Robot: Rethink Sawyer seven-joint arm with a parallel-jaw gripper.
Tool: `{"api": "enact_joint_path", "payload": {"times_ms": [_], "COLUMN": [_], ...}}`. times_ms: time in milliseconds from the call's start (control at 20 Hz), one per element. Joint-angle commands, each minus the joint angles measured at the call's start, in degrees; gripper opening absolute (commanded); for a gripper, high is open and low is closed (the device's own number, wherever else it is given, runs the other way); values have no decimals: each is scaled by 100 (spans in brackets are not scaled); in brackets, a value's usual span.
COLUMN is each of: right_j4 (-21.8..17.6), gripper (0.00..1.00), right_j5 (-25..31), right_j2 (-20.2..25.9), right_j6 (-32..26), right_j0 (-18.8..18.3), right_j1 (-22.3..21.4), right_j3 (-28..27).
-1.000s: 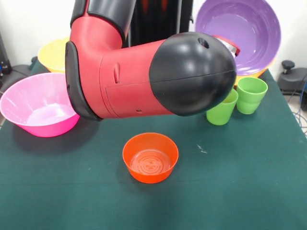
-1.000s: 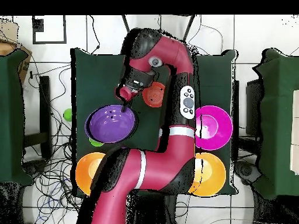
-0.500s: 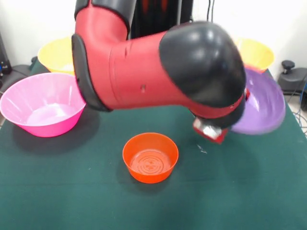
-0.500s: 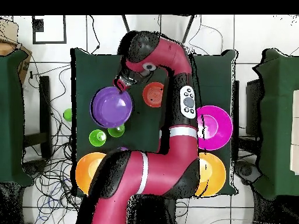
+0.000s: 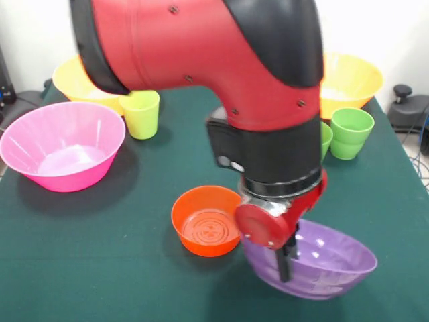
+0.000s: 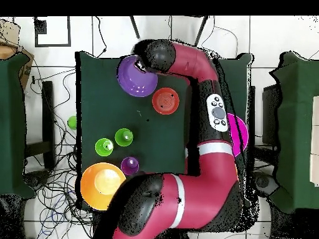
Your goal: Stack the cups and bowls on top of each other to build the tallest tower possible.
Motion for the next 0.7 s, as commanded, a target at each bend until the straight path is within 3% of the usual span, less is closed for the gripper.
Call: {"api": "enact_joint_path", "payload": {"times_ms": [50,250,400,700], "right_j4": [-672,-770,-801,-1376], "gripper": [0,0,0,0], "right_j5": [928,2050,2393,3889], "right_j2": [720,757,884,1008], "right_j6": [-2363,-2425,-2560,-2483], "right_j0": [-114,69,117,345], "right_j1": [-142,327,554,983], "right_j3": [-164,-1224,-1704,-2914]}}
